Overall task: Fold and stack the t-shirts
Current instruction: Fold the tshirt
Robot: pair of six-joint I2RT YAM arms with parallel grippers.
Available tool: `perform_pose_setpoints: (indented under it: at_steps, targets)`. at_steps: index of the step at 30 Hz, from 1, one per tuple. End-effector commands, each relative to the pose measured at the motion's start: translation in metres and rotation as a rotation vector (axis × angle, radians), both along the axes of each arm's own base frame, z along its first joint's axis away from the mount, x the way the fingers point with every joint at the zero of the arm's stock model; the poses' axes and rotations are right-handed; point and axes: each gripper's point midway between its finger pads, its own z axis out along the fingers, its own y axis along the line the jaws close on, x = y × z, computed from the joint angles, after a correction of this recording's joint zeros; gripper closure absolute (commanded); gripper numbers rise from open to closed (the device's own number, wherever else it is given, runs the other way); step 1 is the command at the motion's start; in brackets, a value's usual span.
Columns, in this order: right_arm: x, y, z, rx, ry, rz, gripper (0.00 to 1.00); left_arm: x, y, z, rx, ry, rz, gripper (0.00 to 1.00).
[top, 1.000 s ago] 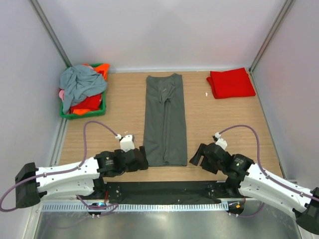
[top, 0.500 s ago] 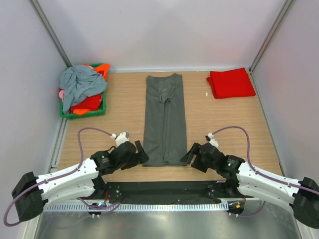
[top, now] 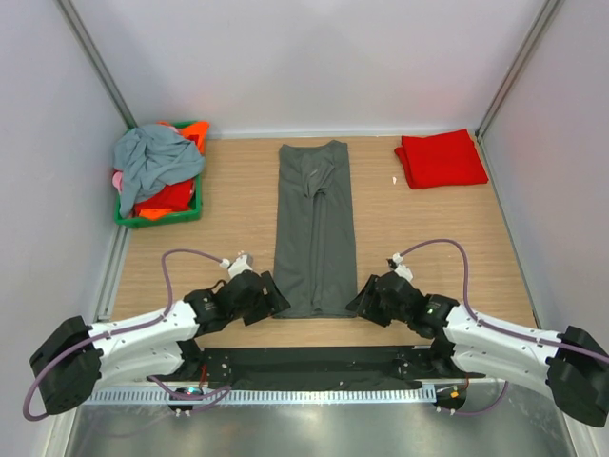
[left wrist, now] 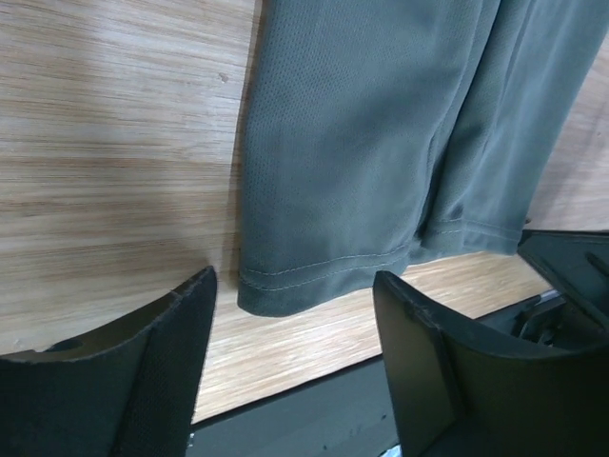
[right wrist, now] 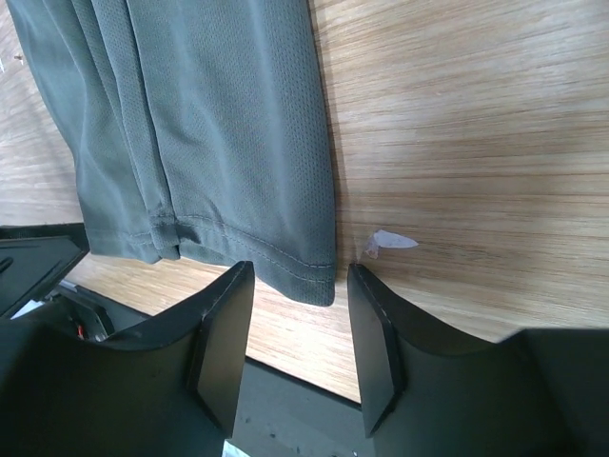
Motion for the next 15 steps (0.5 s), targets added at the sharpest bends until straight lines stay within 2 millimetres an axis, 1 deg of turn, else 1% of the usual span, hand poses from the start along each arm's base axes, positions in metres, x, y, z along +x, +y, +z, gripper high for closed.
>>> perform_pose_setpoints:
  at_steps: [1, 3, 4, 8, 9, 11, 12, 15]
  targets:
    - [-0.0046, -0.0100, -0.0143, -0.080, 0.024, 0.013, 0.50, -0.0118, 0.0073, -0.0184, 0.017, 0.057, -0.003, 0.33]
    - [-0.0030, -0.0080, -0.0131, -0.075, 0.019, 0.014, 0.52, -0.0129, 0.0069, -0.0185, 0.010, 0.059, -0.006, 0.36]
    - [-0.0029, -0.0084, -0.0138, -0.079, 0.020, 0.014, 0.55, -0.0134, 0.0076, -0.0198, 0.011, 0.060, -0.006, 0.41]
    - [-0.0023, -0.0072, -0.0132, -0.078, 0.015, 0.019, 0.60, -0.0145, 0.0073, -0.0208, 0.010, 0.064, -0.010, 0.51]
    - [-0.0025, -0.0067, -0.0131, -0.078, 0.014, 0.025, 0.61, -0.0149, 0.0078, -0.0226, 0.016, 0.069, -0.009, 0.52]
    - [-0.0039, -0.0069, -0.0139, -0.082, 0.017, 0.034, 0.65, -0.0156, 0.0073, -0.0244, 0.018, 0.075, -0.012, 0.57]
    - [-0.0038, -0.0068, -0.0138, -0.083, 0.014, 0.038, 0.69, -0.0151, 0.0067, -0.0251, 0.018, 0.075, -0.012, 0.58]
    - [-0.0040, -0.0060, -0.0136, -0.080, 0.012, 0.045, 0.74, -0.0150, 0.0056, -0.0272, 0.017, 0.078, -0.014, 0.60]
